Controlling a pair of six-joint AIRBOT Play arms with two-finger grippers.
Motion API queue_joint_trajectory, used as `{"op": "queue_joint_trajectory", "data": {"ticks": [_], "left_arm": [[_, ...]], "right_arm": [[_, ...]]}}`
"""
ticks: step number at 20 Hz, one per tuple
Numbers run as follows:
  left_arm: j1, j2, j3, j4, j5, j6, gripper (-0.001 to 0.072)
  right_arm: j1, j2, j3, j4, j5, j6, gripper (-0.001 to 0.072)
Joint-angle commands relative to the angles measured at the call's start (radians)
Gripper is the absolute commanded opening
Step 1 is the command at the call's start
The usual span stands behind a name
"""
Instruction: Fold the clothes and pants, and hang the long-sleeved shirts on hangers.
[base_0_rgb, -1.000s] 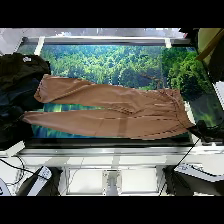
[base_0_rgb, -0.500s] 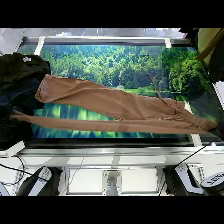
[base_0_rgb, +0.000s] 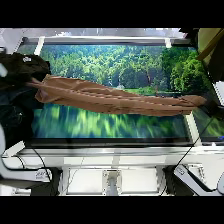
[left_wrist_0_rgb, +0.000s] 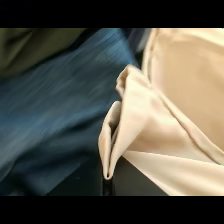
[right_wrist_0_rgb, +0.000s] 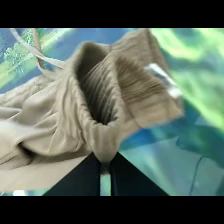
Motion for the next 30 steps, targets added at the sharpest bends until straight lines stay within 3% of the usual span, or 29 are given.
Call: {"op": "queue_joint_trajectory", "data": {"ticks": [1,6,12,15,20,21,22,23,24,30], "left_arm": [[-0.094,-0.247,0.239,0.165,-0.074,-0.1,0.0012],[-0.085,-0.333,0.358,0.18,-0.12,-0.108,0.0012],[-0.043,-0.333,0.423,0.213,-0.372,-0.013,0.0012],[-0.049,-0.343,0.423,0.212,-0.322,-0.016,0.0012],[-0.048,-0.395,0.424,0.208,-0.129,-0.21,0.0014],[-0.051,-0.404,0.425,0.2,-0.098,-0.243,0.0028],[-0.054,-0.409,0.425,0.19,-0.071,-0.265,0.0241],[-0.057,-0.409,0.427,0.188,-0.053,-0.265,0.0683],[-0.06,-0.406,0.436,0.19,-0.057,-0.264,0.0713],[-0.08,-0.211,0.454,0.155,-0.069,-0.264,0.0712]], "right_arm": [[0.128,-0.127,0.002,0.013,-0.148,0.068,0.0049],[0.135,-0.177,0.002,0.001,-0.243,0.09,0.0048],[0.135,-0.173,0.002,-0.045,-0.237,0.095,0.0048],[0.136,-0.174,0.002,-0.047,-0.249,0.109,0.0048],[0.136,-0.183,0.001,-0.051,-0.274,0.145,0.0052],[0.136,-0.183,0.002,-0.051,-0.268,0.142,0.0118],[0.136,-0.183,0.002,-0.051,-0.265,0.142,0.033],[0.136,-0.183,0.002,-0.051,-0.256,0.142,0.043],[0.135,-0.181,0.006,-0.053,-0.245,0.142,0.043],[0.135,-0.183,0.187,-0.197,-0.152,0.147,0.043]]}}
